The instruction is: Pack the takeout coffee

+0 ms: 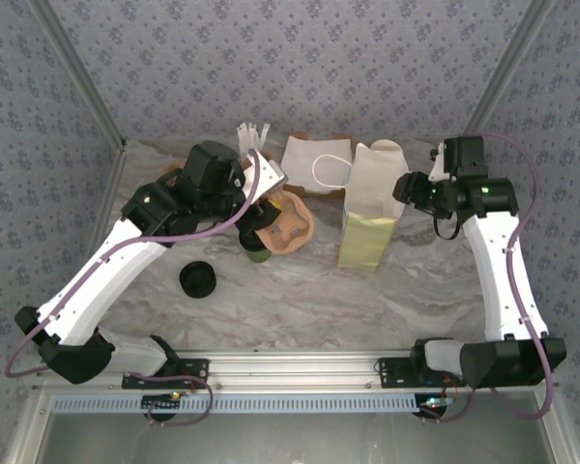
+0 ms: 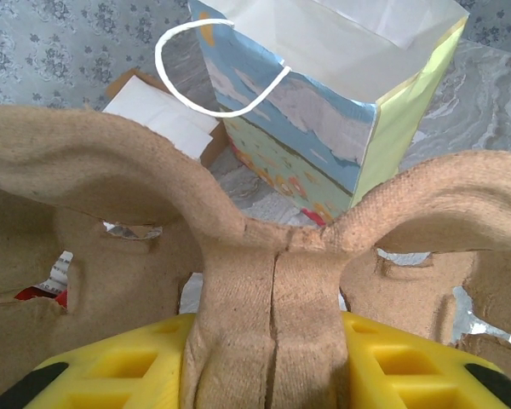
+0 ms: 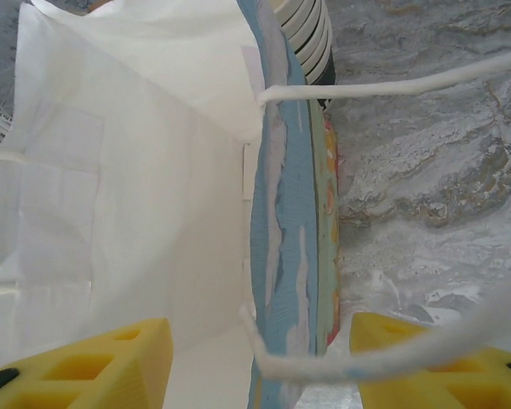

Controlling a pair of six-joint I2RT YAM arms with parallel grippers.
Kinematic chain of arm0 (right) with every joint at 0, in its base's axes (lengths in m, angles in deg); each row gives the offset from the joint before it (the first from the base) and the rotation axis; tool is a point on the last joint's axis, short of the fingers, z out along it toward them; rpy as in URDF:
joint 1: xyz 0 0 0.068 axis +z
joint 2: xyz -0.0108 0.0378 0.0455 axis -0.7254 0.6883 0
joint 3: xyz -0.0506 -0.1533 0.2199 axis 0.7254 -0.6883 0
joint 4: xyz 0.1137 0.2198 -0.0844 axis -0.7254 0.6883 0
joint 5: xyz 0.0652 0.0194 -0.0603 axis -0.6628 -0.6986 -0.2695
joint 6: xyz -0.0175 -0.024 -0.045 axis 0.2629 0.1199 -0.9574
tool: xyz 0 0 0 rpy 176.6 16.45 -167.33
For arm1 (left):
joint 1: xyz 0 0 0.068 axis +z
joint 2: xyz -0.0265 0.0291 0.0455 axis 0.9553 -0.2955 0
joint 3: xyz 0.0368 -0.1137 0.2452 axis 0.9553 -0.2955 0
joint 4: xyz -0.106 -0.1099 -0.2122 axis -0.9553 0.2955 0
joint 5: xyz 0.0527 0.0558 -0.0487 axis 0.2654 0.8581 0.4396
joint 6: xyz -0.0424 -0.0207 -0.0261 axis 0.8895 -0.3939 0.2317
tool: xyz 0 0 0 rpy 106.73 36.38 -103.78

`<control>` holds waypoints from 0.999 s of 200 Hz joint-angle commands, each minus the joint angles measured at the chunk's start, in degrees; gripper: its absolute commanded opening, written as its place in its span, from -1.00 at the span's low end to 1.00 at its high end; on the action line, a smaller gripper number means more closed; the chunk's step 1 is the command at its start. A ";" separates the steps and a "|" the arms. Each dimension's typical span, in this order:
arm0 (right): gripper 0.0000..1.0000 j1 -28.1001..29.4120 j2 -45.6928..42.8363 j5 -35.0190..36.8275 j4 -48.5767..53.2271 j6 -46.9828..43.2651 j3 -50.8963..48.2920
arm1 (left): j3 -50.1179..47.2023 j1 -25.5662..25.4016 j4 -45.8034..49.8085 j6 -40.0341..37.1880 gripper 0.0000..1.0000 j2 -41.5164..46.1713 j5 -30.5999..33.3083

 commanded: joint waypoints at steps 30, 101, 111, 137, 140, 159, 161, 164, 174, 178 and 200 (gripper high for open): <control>0.11 -0.49 2.68 -2.71 -6.27 0.70 -2.67 | 1.40 -0.16 -0.50 0.80 -0.19 0.04 -1.83; -0.77 3.39 3.90 -6.41 -8.13 1.26 -2.41 | 6.75 -0.32 1.79 0.36 -0.19 -1.60 -3.59; -0.79 4.76 4.19 -6.45 -7.18 1.31 -1.58 | 8.34 -1.00 2.68 0.31 -0.19 -2.41 -4.84; -0.81 9.36 4.09 -6.54 -6.36 2.16 -0.32 | 13.88 -4.42 5.54 -0.62 -0.19 -5.74 -5.39; -0.82 10.02 4.11 -6.43 -6.19 2.36 -0.16 | 14.55 -4.69 5.89 -0.73 -0.19 -6.09 -5.57; -0.81 14.03 4.02 -5.47 -5.65 3.86 0.27 | 18.28 -5.74 7.55 -0.78 -0.19 -8.33 -5.89; -0.81 14.49 4.02 -5.51 -5.70 4.02 0.27 | 18.52 -5.86 7.70 -0.78 -0.19 -8.57 -5.91; -0.81 15.16 4.02 -5.50 -5.80 4.21 0.26 | 18.93 -5.87 7.91 -0.82 -0.19 -8.87 -5.91; -0.80 17.26 4.01 -4.84 -5.82 4.87 0.18 | 20.02 -6.02 8.79 -0.85 -0.19 -10.01 -5.83; -0.80 18.13 3.94 -4.50 -5.77 5.38 0.18 | 20.46 -6.09 9.16 -0.78 -0.19 -10.41 -5.82; -0.79 21.48 3.57 -4.31 -6.25 6.90 -0.34 | 22.21 -6.07 10.93 -0.61 -0.19 -12.70 -5.51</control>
